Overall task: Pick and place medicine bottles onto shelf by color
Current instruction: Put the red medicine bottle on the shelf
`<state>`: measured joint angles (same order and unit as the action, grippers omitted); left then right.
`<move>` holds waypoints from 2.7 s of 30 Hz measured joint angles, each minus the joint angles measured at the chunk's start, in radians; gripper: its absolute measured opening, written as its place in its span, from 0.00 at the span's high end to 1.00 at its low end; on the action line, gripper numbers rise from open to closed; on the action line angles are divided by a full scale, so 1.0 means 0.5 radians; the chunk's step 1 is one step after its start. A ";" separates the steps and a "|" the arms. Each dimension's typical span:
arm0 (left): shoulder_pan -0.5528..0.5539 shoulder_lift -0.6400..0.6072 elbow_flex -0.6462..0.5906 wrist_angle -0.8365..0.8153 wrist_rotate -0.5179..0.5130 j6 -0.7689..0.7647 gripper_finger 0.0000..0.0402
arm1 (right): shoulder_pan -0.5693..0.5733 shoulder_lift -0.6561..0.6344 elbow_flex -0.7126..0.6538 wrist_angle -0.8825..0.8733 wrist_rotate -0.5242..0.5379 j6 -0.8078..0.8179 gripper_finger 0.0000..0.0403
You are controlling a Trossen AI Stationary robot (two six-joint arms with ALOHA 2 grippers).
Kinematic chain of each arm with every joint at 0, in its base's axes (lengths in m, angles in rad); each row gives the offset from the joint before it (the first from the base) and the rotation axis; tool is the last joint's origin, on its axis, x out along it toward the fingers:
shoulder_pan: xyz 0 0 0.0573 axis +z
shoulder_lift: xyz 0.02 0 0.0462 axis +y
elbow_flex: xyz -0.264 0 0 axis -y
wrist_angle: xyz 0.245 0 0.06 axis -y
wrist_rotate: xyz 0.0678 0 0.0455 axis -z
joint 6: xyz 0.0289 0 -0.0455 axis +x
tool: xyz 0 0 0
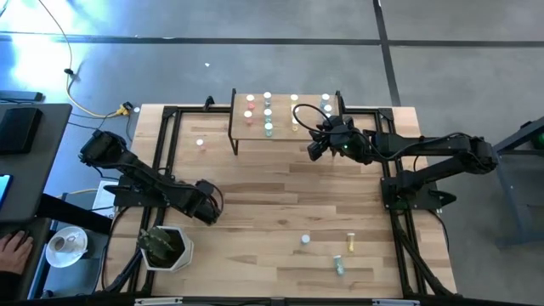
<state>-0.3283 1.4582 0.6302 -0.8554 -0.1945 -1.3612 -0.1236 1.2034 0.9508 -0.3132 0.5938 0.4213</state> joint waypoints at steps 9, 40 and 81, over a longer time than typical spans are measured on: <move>-0.001 -0.008 -0.001 0.037 -0.013 0.128 0.78 | 0.000 0.000 0.000 0.000 0.000 -0.023 0.63; 0.162 -0.453 -0.007 1.183 -0.287 1.254 0.80 | 0.000 0.000 0.000 0.367 -1.156 -0.519 0.63; 0.490 -0.478 -0.005 2.988 -0.208 2.821 0.80 | 0.109 0.321 0.000 1.206 -1.623 -1.070 0.50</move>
<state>-0.0833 1.2190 0.6277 0.6385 -0.2985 0.0494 -0.0689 1.3638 0.9506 0.2896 -0.2176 -0.1136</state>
